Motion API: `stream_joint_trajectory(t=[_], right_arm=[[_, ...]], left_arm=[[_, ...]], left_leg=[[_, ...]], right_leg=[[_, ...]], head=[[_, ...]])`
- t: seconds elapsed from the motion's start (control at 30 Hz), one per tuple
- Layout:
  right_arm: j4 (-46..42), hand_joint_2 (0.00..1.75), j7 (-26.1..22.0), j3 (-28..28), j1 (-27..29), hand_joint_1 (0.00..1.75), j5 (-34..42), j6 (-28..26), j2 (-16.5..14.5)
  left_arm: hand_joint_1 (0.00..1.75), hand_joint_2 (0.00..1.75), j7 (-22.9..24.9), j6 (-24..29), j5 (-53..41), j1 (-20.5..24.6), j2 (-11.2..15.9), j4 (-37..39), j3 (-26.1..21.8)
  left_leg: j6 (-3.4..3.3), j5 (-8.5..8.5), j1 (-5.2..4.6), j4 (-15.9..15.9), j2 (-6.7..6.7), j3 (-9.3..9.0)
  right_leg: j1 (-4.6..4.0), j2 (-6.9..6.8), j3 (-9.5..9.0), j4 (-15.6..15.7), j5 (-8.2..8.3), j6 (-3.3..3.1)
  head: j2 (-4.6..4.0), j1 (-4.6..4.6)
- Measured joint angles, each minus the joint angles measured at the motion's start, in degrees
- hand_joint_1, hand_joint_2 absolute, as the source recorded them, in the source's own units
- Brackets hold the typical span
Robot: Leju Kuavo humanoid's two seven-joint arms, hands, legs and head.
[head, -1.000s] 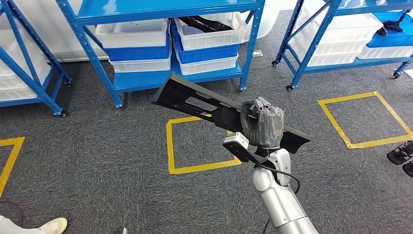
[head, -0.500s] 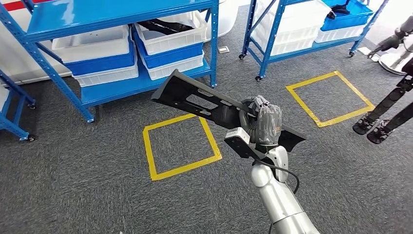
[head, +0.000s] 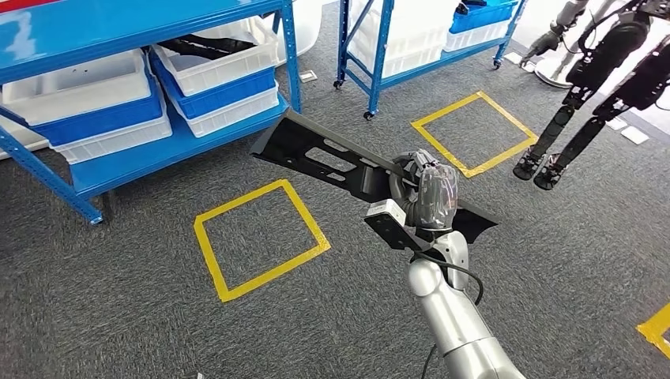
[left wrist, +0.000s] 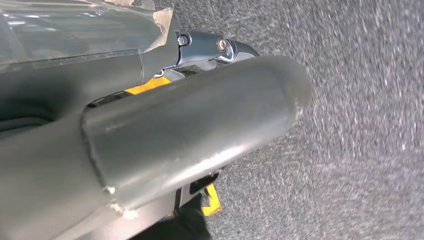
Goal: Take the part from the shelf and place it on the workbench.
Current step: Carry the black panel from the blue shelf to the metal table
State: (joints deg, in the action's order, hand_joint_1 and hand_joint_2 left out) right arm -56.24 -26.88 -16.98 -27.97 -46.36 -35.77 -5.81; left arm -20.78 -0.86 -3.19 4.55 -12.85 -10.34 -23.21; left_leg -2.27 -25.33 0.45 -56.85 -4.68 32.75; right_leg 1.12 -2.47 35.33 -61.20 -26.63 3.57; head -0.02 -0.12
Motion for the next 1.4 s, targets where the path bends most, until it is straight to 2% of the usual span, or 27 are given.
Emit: stream_joint_trajectory(t=[0.07, 0.17, 0.23, 0.3, 0.33, 0.37, 0.4, 0.47, 0.53, 0.6, 0.63, 0.67, 0.73, 0.8, 0.87, 0.9, 0.93, 0.97, 1.0, 1.03, 1.1, 1.17, 1.2, 1.27, 1.33, 1.37, 1.4], right_arm=[[0.02, 1.75, 0.02, -0.01, -0.16, 1.75, -0.02, -0.03, -0.08], [0.02, 1.75, 0.06, 0.02, -0.17, 1.75, -0.18, -0.07, -0.10], [-0.01, 1.75, 0.23, 0.05, -0.23, 1.75, -0.40, -0.07, -0.23], [-0.02, 1.75, 0.47, 0.08, -0.15, 1.75, -0.75, 0.00, -0.51], [-0.02, 1.75, 0.56, 0.07, 0.00, 1.75, -0.93, 0.07, -0.64], [-0.02, 1.75, 0.66, 0.08, 0.17, 1.75, -1.06, 0.16, -0.71], [-0.02, 1.75, 0.78, 0.09, 0.34, 1.75, -1.17, 0.27, -0.73], [-0.15, 1.75, 1.04, 0.11, 0.56, 1.75, -1.38, 0.50, -0.75], [-0.53, 1.75, 1.18, 0.17, 0.60, 1.75, -1.58, 0.67, -0.87], [-0.98, 1.75, 1.20, 0.26, 0.69, 1.75, -1.69, 0.75, -1.00], [-1.19, 1.75, 1.20, 0.31, 0.81, 1.75, -1.72, 0.77, -1.02], [-1.39, 1.75, 1.20, 0.37, 0.95, 1.75, -1.74, 0.78, -0.99], [-1.79, 1.75, 1.20, 0.44, 1.06, 1.75, -1.83, 0.85, -0.96], [-2.06, 1.75, 1.21, 0.42, 1.08, 1.75, -1.97, 1.00, -1.03], [-2.11, 1.75, 1.25, 0.40, 1.26, 1.75, -2.09, 1.16, -1.05], [-2.11, 1.75, 1.31, 0.41, 1.35, 1.75, -2.14, 1.23, -1.03], [-2.12, 1.75, 1.37, 0.42, 1.39, 1.75, -2.22, 1.27, -1.00], [-2.13, 1.75, 1.42, 0.43, 1.39, 1.75, -2.35, 1.28, -0.99], [-2.13, 1.75, 1.46, 0.43, 1.32, 1.75, -2.50, 1.28, -1.00], [-2.15, 1.75, 1.51, 0.42, 1.24, 1.75, -2.73, 1.27, -1.06], [-2.19, 1.75, 1.72, 0.42, 1.14, 1.75, -3.22, 1.14, -1.15], [-2.22, 1.75, 2.02, 0.44, 1.13, 1.75, -3.69, 0.97, -1.11], [-2.25, 1.75, 2.15, 0.46, 1.12, 1.75, -3.88, 0.90, -1.08], [-2.33, 1.75, 2.39, 0.54, 1.09, 1.75, -4.13, 0.80, -1.15], [-2.37, 1.75, 2.52, 0.60, 1.12, 1.75, -4.25, 0.76, -1.28], [-2.38, 1.75, 2.57, 0.61, 1.18, 1.75, -4.28, 0.76, -1.31], [-2.38, 1.75, 2.62, 0.63, 1.25, 1.75, -4.31, 0.76, -1.30]], left_arm=[[0.00, 0.00, 0.09, -0.28, -0.25, 0.08, 0.01, 0.00, -0.05], [0.00, 0.00, 0.24, -0.34, -0.49, 0.24, 0.02, -0.02, -0.11], [0.00, 0.00, 0.25, -0.34, -0.53, 0.34, 0.02, -0.03, -0.11], [0.00, 0.00, 0.23, -0.34, -0.54, 0.32, 0.02, -0.02, -0.11], [0.00, 0.00, 0.23, -0.34, -0.54, 0.29, 0.02, -0.02, -0.11], [0.00, 0.00, 0.23, -0.34, -0.53, 0.28, 0.02, -0.02, -0.11], [0.00, 0.00, 0.23, -0.34, -0.52, 0.28, 0.02, -0.02, -0.11], [0.00, 0.00, 0.23, -0.31, -0.45, 0.29, 0.02, -0.02, -0.13], [0.00, 0.00, 0.21, -0.25, -0.19, 0.31, 0.04, -0.02, -0.17], [0.00, 0.00, 0.15, -0.20, 0.15, 0.34, 0.05, -0.02, -0.25], [0.00, 0.00, 0.10, -0.19, 0.30, 0.38, 0.02, -0.03, -0.28], [0.00, 0.00, 0.07, -0.17, 0.44, 0.42, -0.03, -0.04, -0.31], [0.00, 0.00, 0.00, -0.17, 0.67, 0.47, -0.12, -0.07, -0.38], [0.00, 0.00, -0.05, -0.19, 0.78, 0.41, -0.15, -0.07, -0.50], [0.00, 0.00, -0.07, -0.19, 0.83, 0.37, -0.15, -0.07, -0.69], [0.00, 0.00, -0.07, -0.21, 0.83, 0.37, -0.15, -0.07, -0.78], [0.00, 0.00, -0.07, -0.25, 0.83, 0.38, -0.15, -0.07, -0.85], [0.00, 0.00, -0.07, -0.28, 0.83, 0.40, -0.16, -0.07, -0.91], [0.00, 0.00, -0.07, -0.32, 0.83, 0.43, -0.15, -0.08, -0.97], [0.00, 0.00, -0.07, -0.35, 0.84, 0.45, -0.14, -0.09, -1.03], [0.00, 0.00, -0.07, -0.51, 0.87, 0.48, -0.13, -0.11, -1.13], [0.00, 0.00, -0.07, -0.70, 0.89, 0.50, -0.14, -0.13, -1.17], [0.00, 0.00, -0.07, -0.75, 0.89, 0.53, -0.15, -0.13, -1.18], [0.00, 0.00, -0.01, -0.87, 0.84, 0.51, -0.16, -0.13, -1.19], [0.00, 0.00, 0.14, -1.06, 0.81, 0.41, -0.14, -0.13, -1.20], [0.00, 0.00, 0.21, -1.17, 0.81, 0.37, -0.13, -0.13, -1.20], [0.00, 0.00, 0.27, -1.26, 0.81, 0.36, -0.11, -0.13, -1.21]], left_leg=[[0.60, -0.15, -0.33, -0.23, -1.07, -0.03], [1.51, -0.30, -0.19, -0.42, -2.10, -0.06], [2.05, -2.60, 0.21, -3.25, 0.25, 1.04], [2.41, -6.80, 0.43, -10.54, 3.58, 4.12], [2.52, -8.41, 0.45, -14.39, 4.35, 5.83], [2.54, -8.99, 0.45, -16.77, 4.67, 6.93], [2.46, -8.41, 0.45, -17.01, 4.81, 6.99], [1.99, -4.75, 0.47, -11.13, 5.56, 3.98], [1.42, -2.01, 0.53, -3.76, 7.82, 0.23], [1.10, -1.65, 0.39, -1.03, 8.83, -1.02], [0.94, -1.52, 0.31, -0.74, 8.21, -1.06], [0.64, -1.20, 0.30, -0.41, 7.51, -1.13], [-0.09, -0.50, 0.40, 0.44, 6.00, -1.31], [-0.44, -0.25, 0.34, 0.73, 4.44, -1.23], [-0.45, -0.24, 0.27, 0.69, 2.79, -1.05], [-0.42, -0.25, 0.27, 0.66, 2.00, -1.01], [-0.35, -0.30, 0.29, 0.62, 1.23, -1.01], [-0.19, -0.40, 0.31, 0.54, 0.50, -1.07], [0.07, -0.56, 0.22, 0.40, -0.16, -1.12], [0.42, -0.78, 0.05, 0.20, -0.77, -1.13], [1.07, -1.12, -0.39, -0.08, -1.83, -1.18], [1.54, -1.32, -0.28, -0.14, -2.87, -1.23], [1.79, -1.83, 0.00, -0.57, -2.41, -1.12], [2.21, -4.72, 0.49, -4.45, 0.60, 0.38], [2.35, -8.80, 0.63, -12.40, 3.83, 3.83], [2.36, -10.00, 0.63, -15.84, 4.47, 5.49], [2.29, -10.09, 0.64, -17.48, 4.73, 6.42]], right_leg=[[-0.36, -1.63, -2.30, 4.29, 1.18, -0.79], [-0.33, -0.07, -1.87, 4.55, 1.78, -2.19], [0.16, 1.30, -1.77, 4.74, 2.26, -3.01], [0.25, 2.64, -1.55, 4.77, 2.58, -3.61], [0.15, 3.35, -1.44, 4.77, 2.68, -3.78], [0.06, 4.13, -1.36, 4.76, 2.77, -3.87], [-0.01, 4.93, -1.33, 4.73, 2.83, -3.86], [-0.06, 6.57, -1.35, 4.66, 2.98, -3.69], [-0.25, 8.03, -1.13, 4.50, 3.21, -3.30], [-0.24, 9.22, -0.61, 4.49, 3.60, -2.66], [-0.23, 9.82, -0.30, 4.66, 3.87, -2.25], [-0.22, 9.62, 0.05, 4.59, 3.99, -1.93], [-0.48, 7.04, 1.72, 2.21, 2.72, -1.80], [-0.42, 4.00, 5.13, -4.70, -0.59, -2.03], [-0.15, 3.27, 8.13, -11.47, -3.03, -1.64], [0.02, 3.10, 8.29, -12.35, -3.13, -1.19], [0.22, 2.76, 7.14, -10.70, -2.39, -0.60], [0.43, 1.95, 4.90, -6.95, -1.09, -0.01], [0.56, 0.30, 2.39, -2.51, 0.08, 0.37], [0.45, -1.13, 0.25, 1.17, 1.08, 0.43], [0.11, -2.38, -1.27, 4.19, 1.75, -0.30], [0.07, -0.79, -1.01, 4.19, 2.08, -1.20], [0.20, -0.03, -0.95, 4.25, 2.22, -1.55], [0.52, 1.43, -0.94, 4.36, 2.57, -2.56], [0.36, 2.88, -0.86, 4.35, 2.71, -3.16], [0.26, 3.72, -0.85, 4.35, 2.75, -3.25], [0.16, 4.58, -0.84, 4.34, 2.78, -3.30]], head=[[0.00, -0.12], [0.00, -0.23], [0.00, -0.30], [0.00, -0.46], [0.00, -0.53], [0.00, -0.54], [0.00, -0.54], [0.00, -0.54], [0.00, -0.49], [0.00, -0.49], [0.00, -0.47], [0.00, -0.49], [0.00, -0.27], [0.00, -0.01], [0.00, 0.10], [0.00, 0.12], [0.00, 0.12], [0.00, 0.12], [0.00, 0.18], [0.00, 0.22], [0.00, 0.11], [0.00, -0.10], [0.00, -0.11], [0.00, -0.20], [0.00, -0.35], [0.00, -0.43], [0.00, -0.43]])
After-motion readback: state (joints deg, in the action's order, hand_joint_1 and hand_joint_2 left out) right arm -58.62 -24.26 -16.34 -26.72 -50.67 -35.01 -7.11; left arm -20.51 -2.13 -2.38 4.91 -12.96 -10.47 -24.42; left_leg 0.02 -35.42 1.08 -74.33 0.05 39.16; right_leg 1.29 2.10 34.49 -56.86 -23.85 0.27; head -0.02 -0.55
